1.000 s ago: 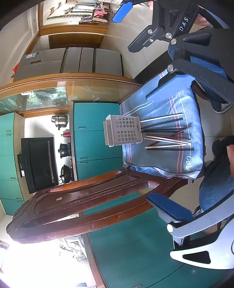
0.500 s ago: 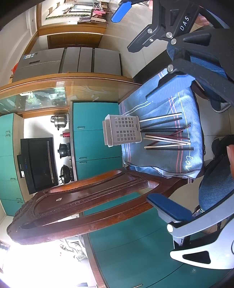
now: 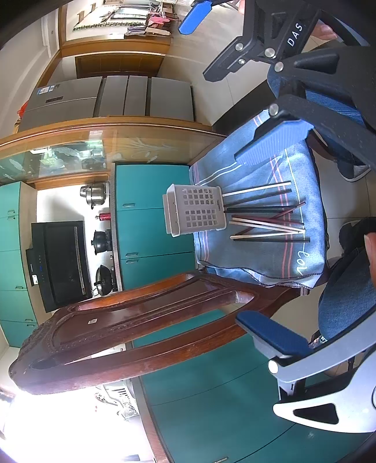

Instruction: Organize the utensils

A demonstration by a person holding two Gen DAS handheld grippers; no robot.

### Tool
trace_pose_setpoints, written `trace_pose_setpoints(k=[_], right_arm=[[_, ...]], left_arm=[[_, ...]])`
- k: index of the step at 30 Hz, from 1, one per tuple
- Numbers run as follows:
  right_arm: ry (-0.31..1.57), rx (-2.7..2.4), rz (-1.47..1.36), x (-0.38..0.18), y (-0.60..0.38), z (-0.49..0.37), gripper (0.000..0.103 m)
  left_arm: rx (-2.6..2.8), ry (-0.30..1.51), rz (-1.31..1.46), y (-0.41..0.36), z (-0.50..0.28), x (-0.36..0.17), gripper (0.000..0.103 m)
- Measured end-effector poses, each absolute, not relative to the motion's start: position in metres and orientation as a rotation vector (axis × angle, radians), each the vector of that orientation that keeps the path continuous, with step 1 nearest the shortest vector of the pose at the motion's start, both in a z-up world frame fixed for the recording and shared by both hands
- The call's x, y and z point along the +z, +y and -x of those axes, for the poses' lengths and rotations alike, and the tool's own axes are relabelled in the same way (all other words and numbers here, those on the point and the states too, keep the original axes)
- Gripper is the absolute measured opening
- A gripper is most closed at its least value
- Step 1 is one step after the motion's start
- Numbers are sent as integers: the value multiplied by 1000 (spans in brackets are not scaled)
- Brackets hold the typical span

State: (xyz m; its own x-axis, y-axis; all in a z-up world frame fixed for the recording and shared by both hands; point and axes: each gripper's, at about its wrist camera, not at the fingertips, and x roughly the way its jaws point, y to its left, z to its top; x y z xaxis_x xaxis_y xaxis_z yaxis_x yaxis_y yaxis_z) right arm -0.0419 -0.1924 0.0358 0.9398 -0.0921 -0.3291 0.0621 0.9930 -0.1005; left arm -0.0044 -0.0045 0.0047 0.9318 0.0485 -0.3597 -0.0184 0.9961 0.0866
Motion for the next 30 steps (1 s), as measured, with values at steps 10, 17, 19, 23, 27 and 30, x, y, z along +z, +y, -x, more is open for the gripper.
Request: trace_pose_setpoints(k=[10,17,19,23,27,30], right_arm=[[345,-80,84,35,-196,43,100],[345,-83,85,35,-198,43,100],[347,-81,85,34,-198,43,100],[349,-82,89,34,-197,43,100],[353,-81,89,35,-197,42,100],[357,-82,91,34,-197,41,100]], left_arm=[[33,381,-87,-7,0,3,100],[32,381,-89,-8,0,2,100],[31,382,-88,-8,-1,2,100],[33,384,-89,-9,0,1,100],[32,389,-89,-10,-1,0,100],[31,396,-88,-10,-2,-2,100]])
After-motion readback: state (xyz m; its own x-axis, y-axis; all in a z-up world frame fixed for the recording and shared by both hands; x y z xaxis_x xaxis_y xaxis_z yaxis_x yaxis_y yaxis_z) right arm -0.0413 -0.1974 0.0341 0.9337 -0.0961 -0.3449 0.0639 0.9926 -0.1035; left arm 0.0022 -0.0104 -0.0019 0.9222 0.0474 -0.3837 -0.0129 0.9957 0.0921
